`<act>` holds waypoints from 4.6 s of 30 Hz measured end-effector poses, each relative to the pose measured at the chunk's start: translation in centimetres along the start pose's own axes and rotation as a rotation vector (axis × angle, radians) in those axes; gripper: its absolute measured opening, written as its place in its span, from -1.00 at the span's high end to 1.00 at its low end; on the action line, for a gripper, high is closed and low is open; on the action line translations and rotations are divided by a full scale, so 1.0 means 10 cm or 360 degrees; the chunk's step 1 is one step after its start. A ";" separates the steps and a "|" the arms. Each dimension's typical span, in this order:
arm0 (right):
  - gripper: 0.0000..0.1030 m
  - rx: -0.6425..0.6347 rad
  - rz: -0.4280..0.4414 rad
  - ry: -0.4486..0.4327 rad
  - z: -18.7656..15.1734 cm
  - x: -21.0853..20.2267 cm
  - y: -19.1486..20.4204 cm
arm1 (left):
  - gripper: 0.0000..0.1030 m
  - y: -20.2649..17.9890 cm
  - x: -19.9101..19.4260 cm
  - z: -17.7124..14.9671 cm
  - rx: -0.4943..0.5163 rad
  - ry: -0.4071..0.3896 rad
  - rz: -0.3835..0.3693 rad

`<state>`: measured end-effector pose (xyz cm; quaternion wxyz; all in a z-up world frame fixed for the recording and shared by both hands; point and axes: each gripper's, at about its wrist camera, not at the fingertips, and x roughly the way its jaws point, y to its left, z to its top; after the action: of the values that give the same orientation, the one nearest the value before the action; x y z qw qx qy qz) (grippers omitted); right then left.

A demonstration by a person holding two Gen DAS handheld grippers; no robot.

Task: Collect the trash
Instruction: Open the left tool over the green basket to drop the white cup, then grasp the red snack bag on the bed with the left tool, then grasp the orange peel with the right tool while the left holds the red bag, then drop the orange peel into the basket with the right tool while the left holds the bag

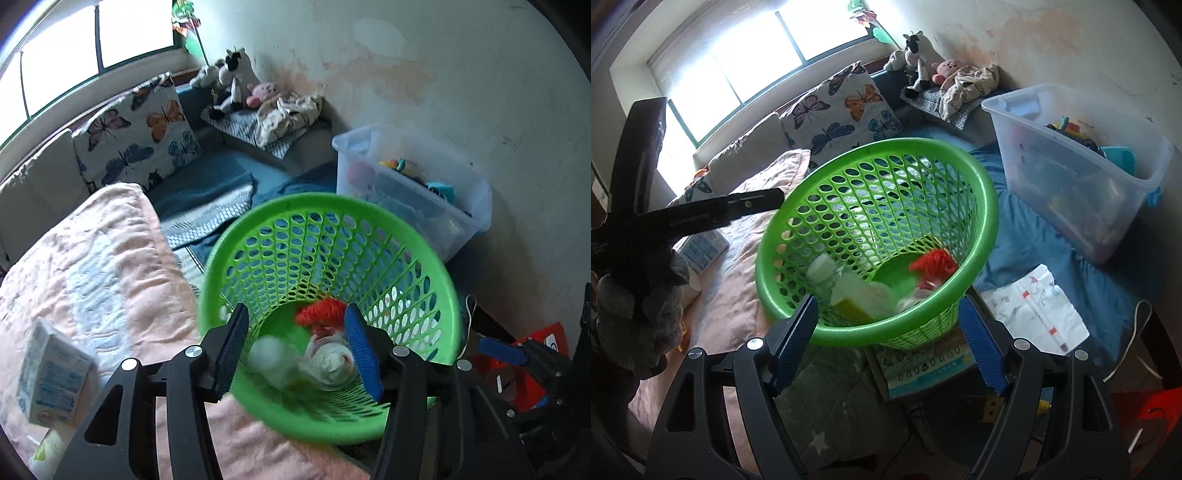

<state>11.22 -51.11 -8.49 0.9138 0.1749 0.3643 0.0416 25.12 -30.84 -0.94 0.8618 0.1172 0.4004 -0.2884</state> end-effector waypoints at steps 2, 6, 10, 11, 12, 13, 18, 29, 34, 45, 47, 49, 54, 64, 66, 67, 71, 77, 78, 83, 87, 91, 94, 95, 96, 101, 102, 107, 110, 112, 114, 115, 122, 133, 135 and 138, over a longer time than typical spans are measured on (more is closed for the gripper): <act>-0.51 -0.0009 0.0009 -0.0011 -0.02 -0.07 0.06 | -0.02 0.04 -0.16 -0.04 -0.0016 -0.0046 0.0008; -0.52 -0.0034 0.0034 -0.0026 -0.06 -0.17 0.22 | -0.02 0.15 -0.59 -0.19 -0.0062 -0.0145 0.0053; -0.55 -0.0089 0.0064 -0.0029 -0.10 -0.23 0.45 | -0.02 0.30 -0.97 -0.42 -0.0102 -0.0229 0.0098; -0.56 -0.0104 0.0074 -0.0029 -0.11 -0.24 0.51 | -0.02 0.34 -1.05 -0.46 -0.0115 -0.0245 0.0106; -0.57 -0.0114 0.0083 -0.0029 -0.12 -0.24 0.56 | -0.03 0.39 -1.14 -0.54 -0.0126 -0.0263 0.0122; -0.57 -0.0128 0.0095 -0.0027 -0.12 -0.24 0.62 | -0.04 0.44 -1.22 -0.61 -0.0137 -0.0278 0.0150; -0.59 -0.0204 0.0156 -0.0013 -0.15 -0.21 0.94 | -0.06 0.73 -1.54 -0.94 -0.0239 -0.0316 0.0248; -0.63 -0.0386 0.0302 0.0051 -0.15 0.01 1.63 | -0.09 1.57 -2.02 -1.65 -0.0566 -0.0337 0.0532; -0.63 -0.0459 0.0359 0.0088 -0.18 0.12 1.91 | -0.09 1.88 -1.91 -1.93 -0.0737 -0.0214 0.0519; -0.63 -0.0533 0.0412 0.0174 -0.32 0.27 2.16 | 0.07 2.01 -1.54 -2.12 -0.0814 -0.0057 0.0416; -0.63 -0.0536 0.0420 0.0194 -0.34 0.30 2.18 | 0.16 2.03 -1.50 -2.13 -0.0824 -0.0038 0.0398; -0.63 -0.0551 0.0427 0.0209 -0.37 0.32 2.21 | 0.29 2.04 -1.47 -2.13 -0.0839 -0.0030 0.0399; -0.63 -0.0575 0.0449 0.0241 -0.42 0.38 2.29 | 0.79 2.04 -1.48 -2.14 -0.0851 -0.0038 0.0352; -0.63 -0.0667 0.0498 0.0301 -0.53 0.54 2.55 | 0.94 2.03 -1.76 -2.11 -0.0853 -0.0140 0.0357; -0.63 -0.0692 0.0505 0.0312 -0.56 0.59 2.62 | 0.94 2.04 -1.84 -2.09 -0.0856 -0.0169 0.0362; -0.62 -0.0711 0.0505 0.0323 -0.58 0.63 2.65 | 0.94 2.05 -1.89 -2.09 -0.0863 -0.0186 0.0363; -0.56 -0.0766 0.0498 0.0352 -0.64 0.77 2.79 | 0.94 2.13 -2.07 -2.09 -0.0893 -0.0248 0.0354; -0.44 -0.0854 0.0460 0.0359 -0.69 0.94 2.94 | 0.94 2.23 -2.30 -2.11 -0.0937 -0.0327 0.0352; -0.42 -0.0870 0.0451 0.0355 -0.70 0.96 2.96 | 0.94 2.24 -2.32 -2.11 -0.0941 -0.0334 0.0353; -0.30 -0.0940 0.0393 0.0370 -0.77 1.08 3.04 | 0.94 2.26 -2.35 -2.13 -0.0952 -0.0342 0.0343; -0.10 -0.0980 0.0338 0.0339 -0.82 1.09 3.06 | 0.94 2.27 -2.33 -2.14 -0.0962 -0.0340 0.0328; 0.12 -0.0985 0.0336 0.0317 -0.81 1.05 3.02 | 0.94 2.24 -2.33 -2.12 -0.0953 -0.0342 0.0314; 0.20 -0.0957 0.0353 0.0304 -0.79 1.00 2.98 | 0.94 2.20 -2.35 -2.08 -0.0931 -0.0355 0.0303; 0.21 -0.0945 0.0359 0.0302 -0.77 0.98 2.96 | 0.94 2.18 -2.36 -2.07 -0.0926 -0.0357 0.0299; 0.22 -0.0929 0.0369 0.0299 -0.76 0.95 2.93 | 0.94 2.16 -2.37 -2.06 -0.0916 -0.0363 0.0290; 0.25 -0.0867 0.0390 0.0271 -0.68 0.76 2.82 | 0.94 2.09 -2.39 -1.96 -0.0890 -0.0381 0.0238; 0.25 -0.0854 0.0391 0.0265 -0.67 0.73 2.79 | 0.94 2.06 -2.38 -1.93 -0.0877 -0.0385 0.0234; 0.25 -0.0754 0.0369 0.0216 -0.50 0.55 2.54 | 0.94 1.91 -2.33 -1.77 -0.0819 -0.0389 0.0170; 0.25 -0.0689 0.0310 0.0166 -0.39 0.47 2.33 | 0.94 1.80 -2.27 -1.63 -0.0769 -0.0389 0.0132; 0.25 -0.0638 0.0264 0.0134 -0.28 0.42 2.17 | 0.94 1.72 -2.20 -1.52 -0.0736 -0.0386 0.0100; 0.25 -0.0581 0.0220 0.0102 -0.17 0.37 1.97 | 0.94 1.64 -2.13 -1.39 -0.0712 -0.0386 0.0070; 0.25 -0.0562 0.0198 0.0089 -0.13 0.36 1.89 | 0.94 1.61 -2.10 -1.35 -0.0702 -0.0388 0.0061; 0.24 -0.0369 0.0020 0.0037 0.20 0.39 1.20 | 0.94 1.31 -1.84 -0.95 -0.0602 -0.0376 -0.0010; -0.04 -0.0198 -0.0064 0.0029 0.47 0.54 0.51 | 0.94 0.91 -1.36 -0.36 -0.0460 -0.0330 -0.0051; -0.16 -0.0194 -0.0077 0.0006 0.50 0.54 0.47 | 0.94 0.83 -1.28 -0.28 -0.0432 -0.0329 -0.0057; -0.17 -0.0178 -0.0070 0.0001 0.51 0.52 0.42 | 0.94 0.74 -1.14 -0.15 -0.0397 -0.0320 -0.0069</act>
<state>18.76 -47.60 -6.98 0.9227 0.1155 0.3655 0.0417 22.67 -19.66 6.54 0.8990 -0.0289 0.3472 -0.2654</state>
